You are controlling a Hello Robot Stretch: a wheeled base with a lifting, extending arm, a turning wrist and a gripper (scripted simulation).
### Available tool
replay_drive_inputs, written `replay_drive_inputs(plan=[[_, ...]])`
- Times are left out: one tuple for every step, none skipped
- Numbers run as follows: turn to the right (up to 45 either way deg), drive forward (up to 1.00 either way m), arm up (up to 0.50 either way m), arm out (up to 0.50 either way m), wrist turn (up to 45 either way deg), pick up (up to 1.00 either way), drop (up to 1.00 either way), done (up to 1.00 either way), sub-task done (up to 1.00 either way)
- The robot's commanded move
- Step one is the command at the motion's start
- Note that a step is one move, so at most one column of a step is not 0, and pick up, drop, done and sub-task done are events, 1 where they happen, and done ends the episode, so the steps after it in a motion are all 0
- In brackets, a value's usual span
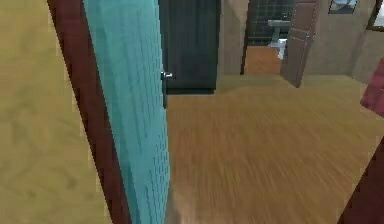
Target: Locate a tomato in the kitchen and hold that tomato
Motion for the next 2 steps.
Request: replay_drive_inputs(plan=[[-45.0, 0.00, 0.00, 0.00, 0.0, 0.00, 0.00, 0.00, 0.00], [-45.0, 0.00, 0.00, 0.00, 0.0, 0.00, 0.00, 0.00, 0.00]])
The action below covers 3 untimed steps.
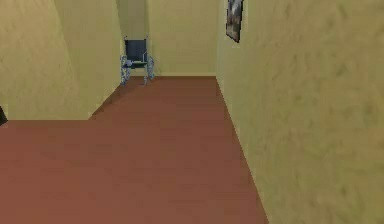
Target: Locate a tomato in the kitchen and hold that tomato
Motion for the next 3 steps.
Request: replay_drive_inputs(plan=[[0.0, 0.15, 0.00, 0.00, 0.0, 0.00, 0.00, 0.00, 0.00], [-45.0, 0.00, 0.00, 0.00, 0.0, 0.00, 0.00, 0.00, 0.00], [-6.0, 0.00, 0.00, 0.00, 0.0, 0.00, 0.00, 0.00, 0.00]])
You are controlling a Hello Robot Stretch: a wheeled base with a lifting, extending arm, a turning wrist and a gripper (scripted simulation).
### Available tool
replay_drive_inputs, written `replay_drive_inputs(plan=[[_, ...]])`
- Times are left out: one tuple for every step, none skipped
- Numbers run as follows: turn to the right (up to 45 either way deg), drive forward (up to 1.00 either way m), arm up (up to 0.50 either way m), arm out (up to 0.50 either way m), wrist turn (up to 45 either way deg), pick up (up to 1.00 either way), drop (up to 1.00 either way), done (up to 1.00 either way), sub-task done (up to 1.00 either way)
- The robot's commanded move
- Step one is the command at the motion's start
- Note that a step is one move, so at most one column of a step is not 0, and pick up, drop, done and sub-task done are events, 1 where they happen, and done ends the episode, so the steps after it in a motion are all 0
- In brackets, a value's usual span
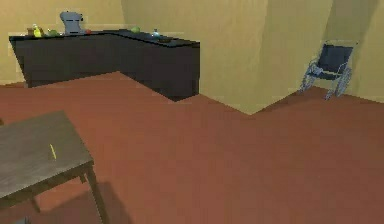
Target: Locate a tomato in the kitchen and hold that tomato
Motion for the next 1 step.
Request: replay_drive_inputs(plan=[[0.0, 1.00, 0.00, 0.00, 0.0, 0.00, 0.00, 0.00, 0.00]])
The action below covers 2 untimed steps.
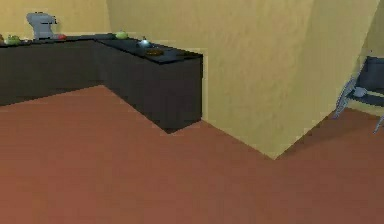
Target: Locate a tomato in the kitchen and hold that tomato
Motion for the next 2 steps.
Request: replay_drive_inputs(plan=[[-12.0, 0.00, 0.00, 0.00, 0.0, 0.00, 0.00, 0.00, 0.00], [0.0, 0.05, 0.00, 0.00, 0.0, 0.00, 0.00, 0.00, 0.00]])
